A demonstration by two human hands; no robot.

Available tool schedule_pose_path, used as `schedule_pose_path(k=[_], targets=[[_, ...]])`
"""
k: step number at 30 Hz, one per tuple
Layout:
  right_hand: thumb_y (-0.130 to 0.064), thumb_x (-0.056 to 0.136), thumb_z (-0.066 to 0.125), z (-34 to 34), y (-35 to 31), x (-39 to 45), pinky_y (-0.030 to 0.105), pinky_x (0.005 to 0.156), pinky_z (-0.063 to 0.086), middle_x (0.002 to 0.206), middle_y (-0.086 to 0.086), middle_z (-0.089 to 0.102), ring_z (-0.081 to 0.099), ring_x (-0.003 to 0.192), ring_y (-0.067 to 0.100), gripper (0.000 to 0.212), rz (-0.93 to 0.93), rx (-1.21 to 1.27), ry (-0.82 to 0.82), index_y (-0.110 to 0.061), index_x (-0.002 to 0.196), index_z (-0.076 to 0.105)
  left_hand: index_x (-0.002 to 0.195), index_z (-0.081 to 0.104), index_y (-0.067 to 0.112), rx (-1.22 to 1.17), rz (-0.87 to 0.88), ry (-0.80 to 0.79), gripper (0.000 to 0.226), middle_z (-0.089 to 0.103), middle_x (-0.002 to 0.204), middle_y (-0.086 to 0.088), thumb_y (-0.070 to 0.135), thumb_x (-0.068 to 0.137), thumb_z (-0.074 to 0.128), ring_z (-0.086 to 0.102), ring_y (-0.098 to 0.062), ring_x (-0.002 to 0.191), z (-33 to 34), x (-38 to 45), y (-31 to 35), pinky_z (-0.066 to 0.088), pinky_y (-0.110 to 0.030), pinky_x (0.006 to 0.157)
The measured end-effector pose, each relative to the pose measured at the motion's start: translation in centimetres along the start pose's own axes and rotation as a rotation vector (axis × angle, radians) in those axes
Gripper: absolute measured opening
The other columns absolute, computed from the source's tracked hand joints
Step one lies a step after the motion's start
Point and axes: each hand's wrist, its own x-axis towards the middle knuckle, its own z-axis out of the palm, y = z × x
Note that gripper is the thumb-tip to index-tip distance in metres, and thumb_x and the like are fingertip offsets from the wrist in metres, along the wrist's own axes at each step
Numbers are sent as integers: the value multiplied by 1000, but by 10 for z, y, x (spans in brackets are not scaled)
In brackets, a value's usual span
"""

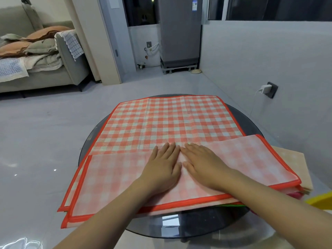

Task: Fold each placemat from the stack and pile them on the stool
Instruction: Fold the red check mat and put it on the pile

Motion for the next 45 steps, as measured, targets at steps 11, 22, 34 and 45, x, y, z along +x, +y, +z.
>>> schedule_pose_path(k=[11,22,34,45], targets=[[-53,97,10,8,52,-17,27,115,-11,157,-9,-11,-13,144,8,61,158,1,28,-28,150,-7,149,-11,27,48,3,55,74,-16,156,10,56,81,-13,-16,-6,143,10,2,-7,-12,-33,118],[-52,97,12,-3,122,-42,28,115,-8,159,-2,-8,-10,145,11,64,356,-24,71,-21,151,-1,148,-11,29,51,22,73,98,-20,149,14,70,62,-36,-19,-4,139,14,4,-7,-12,-31,117],[-51,98,16,-14,80,-27,33,118,-8,157,0,-13,-16,144,15,63,288,156,21,-22,150,-5,150,-10,26,78,-18,21,69,-14,157,8,52,86,-4,-14,-8,145,9,4,-2,-9,-33,119],[-46,100,16,7,-7,8,23,113,-4,158,-10,-2,-3,145,5,55,12,179,25,-31,150,-1,151,-1,23,6,-37,58,55,-4,159,5,41,101,11,-8,-9,146,6,-1,-4,-6,-35,120]])
